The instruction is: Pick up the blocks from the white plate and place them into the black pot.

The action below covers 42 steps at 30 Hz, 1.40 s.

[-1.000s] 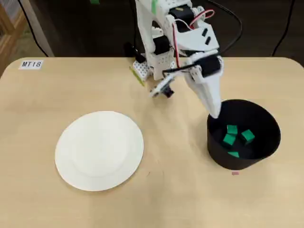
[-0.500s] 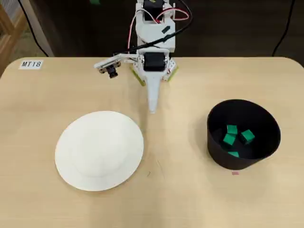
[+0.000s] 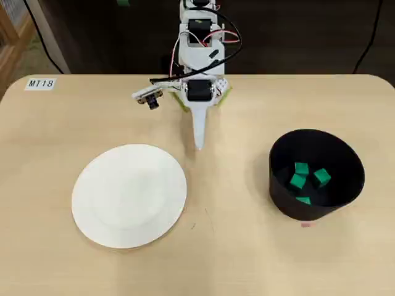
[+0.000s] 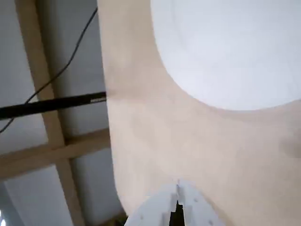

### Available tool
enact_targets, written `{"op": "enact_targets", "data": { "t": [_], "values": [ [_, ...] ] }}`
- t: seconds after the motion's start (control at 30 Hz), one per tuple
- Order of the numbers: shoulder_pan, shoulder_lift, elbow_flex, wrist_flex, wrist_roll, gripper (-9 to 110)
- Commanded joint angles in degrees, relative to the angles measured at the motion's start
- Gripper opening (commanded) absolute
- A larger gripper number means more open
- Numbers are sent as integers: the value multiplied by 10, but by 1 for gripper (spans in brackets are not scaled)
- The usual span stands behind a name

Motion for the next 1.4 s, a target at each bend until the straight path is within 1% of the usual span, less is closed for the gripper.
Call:
{"op": "enact_targets", "data": {
  "t": [0.0,0.13,0.43,0.77,0.97,1.37],
  "values": [
    [2,13,8,2,-8,-2],
    [21,13,30,-9,-14,-2],
    [16,13,62,-50,4,-2],
    [16,13,64,-55,0,-2],
    [16,13,77,-96,-3,-2],
    [16,13,77,-96,-3,-2]
  ]
}}
